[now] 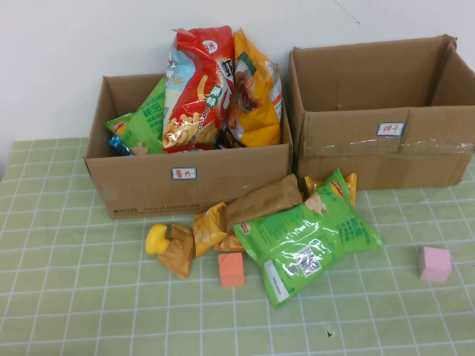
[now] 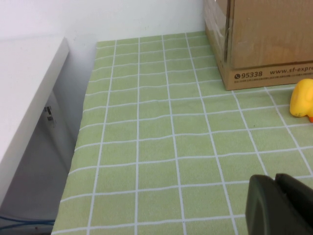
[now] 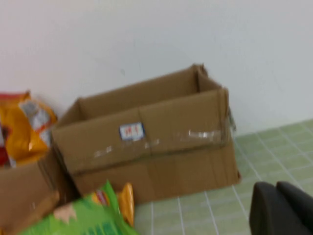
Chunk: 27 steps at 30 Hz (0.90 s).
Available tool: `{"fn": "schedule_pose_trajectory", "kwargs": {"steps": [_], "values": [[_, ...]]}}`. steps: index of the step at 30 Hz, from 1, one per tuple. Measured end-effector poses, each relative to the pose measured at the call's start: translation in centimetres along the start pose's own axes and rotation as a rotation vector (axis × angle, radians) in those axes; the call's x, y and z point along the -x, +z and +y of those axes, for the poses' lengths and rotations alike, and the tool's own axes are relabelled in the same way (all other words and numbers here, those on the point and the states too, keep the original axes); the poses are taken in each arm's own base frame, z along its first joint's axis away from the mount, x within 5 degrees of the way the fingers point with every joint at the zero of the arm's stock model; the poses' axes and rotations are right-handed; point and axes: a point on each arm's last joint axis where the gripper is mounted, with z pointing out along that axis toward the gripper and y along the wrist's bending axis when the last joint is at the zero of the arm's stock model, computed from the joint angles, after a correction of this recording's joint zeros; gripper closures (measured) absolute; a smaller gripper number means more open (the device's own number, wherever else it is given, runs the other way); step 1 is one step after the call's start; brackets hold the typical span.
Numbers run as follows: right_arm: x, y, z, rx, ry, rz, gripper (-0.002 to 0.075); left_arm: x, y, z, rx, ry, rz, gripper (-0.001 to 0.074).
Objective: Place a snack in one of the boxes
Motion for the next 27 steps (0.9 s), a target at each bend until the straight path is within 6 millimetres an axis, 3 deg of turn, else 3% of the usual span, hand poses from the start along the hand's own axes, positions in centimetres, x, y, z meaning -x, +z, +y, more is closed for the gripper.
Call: {"fn": "schedule_pose_trajectory", "kwargs": {"steps": [10, 16, 27], "values": [[-1.5, -0.1, 0.2, 0.026, -0.186, 0.166, 0.0728, 0.0, 0.0, 0.0, 0.0, 0.0, 0.0, 0.0738], [-2.9, -0.5, -0.6, -0.053, -0.155, 0.325, 0.0728, 0.0, 0.0, 0.0, 0.0, 0.003, 0.0, 0.0738], [-2.8, -0.6, -0.8, -0.089, -0.14, 0.337, 0.0728, 0.0, 0.0, 0.0, 0.0, 0.002, 0.0, 0.0738]]}}
